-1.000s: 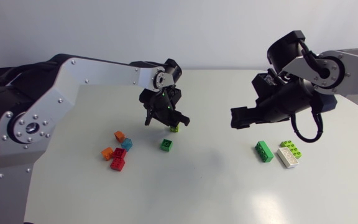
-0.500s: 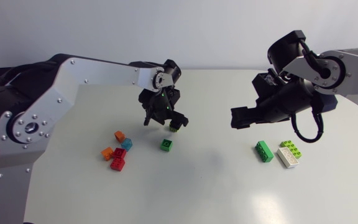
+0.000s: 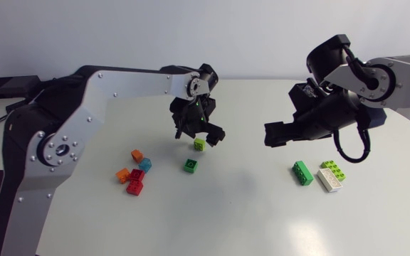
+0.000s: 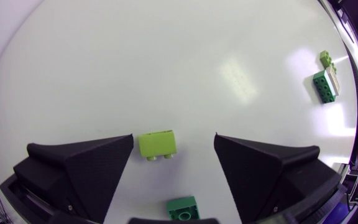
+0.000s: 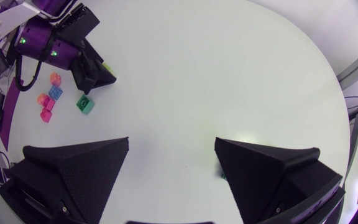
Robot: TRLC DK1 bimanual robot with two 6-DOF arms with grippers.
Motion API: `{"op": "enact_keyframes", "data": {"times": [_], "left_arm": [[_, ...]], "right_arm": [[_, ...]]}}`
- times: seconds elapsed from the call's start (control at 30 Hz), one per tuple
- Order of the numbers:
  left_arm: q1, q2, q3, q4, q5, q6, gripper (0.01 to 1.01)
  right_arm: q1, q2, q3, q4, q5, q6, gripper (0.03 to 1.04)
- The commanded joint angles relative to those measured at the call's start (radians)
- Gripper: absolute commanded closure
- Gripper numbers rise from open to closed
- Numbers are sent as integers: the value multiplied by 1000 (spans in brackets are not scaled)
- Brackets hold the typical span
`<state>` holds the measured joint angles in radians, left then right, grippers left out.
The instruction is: Sort duplo bricks by size, large to the right and small to the left
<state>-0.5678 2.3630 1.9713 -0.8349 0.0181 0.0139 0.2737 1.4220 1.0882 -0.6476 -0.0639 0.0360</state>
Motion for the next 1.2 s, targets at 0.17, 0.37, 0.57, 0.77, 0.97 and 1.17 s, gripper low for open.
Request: {"op": "enact_keyframes", "data": {"times": [0.17,0.37,0.57,0.77,0.97,1.17], "left_arm": [[3,47,34,-23,-6,-40,639],[5,51,28,-24,-7,-43,682],[8,35,14,-23,-7,-40,690],[49,-61,-137,23,-7,-20,693],[134,-240,-417,114,-7,47,693],[201,-381,-646,197,-9,92,690]], "right_arm": [[-10,20,-22,9,-2,-13,67],[-10,12,-30,9,-2,-10,67],[-10,11,-31,9,-2,-8,67],[-5,8,-39,9,-4,-7,67],[13,5,-40,9,-4,2,67],[53,5,-44,19,-2,31,67]]}}
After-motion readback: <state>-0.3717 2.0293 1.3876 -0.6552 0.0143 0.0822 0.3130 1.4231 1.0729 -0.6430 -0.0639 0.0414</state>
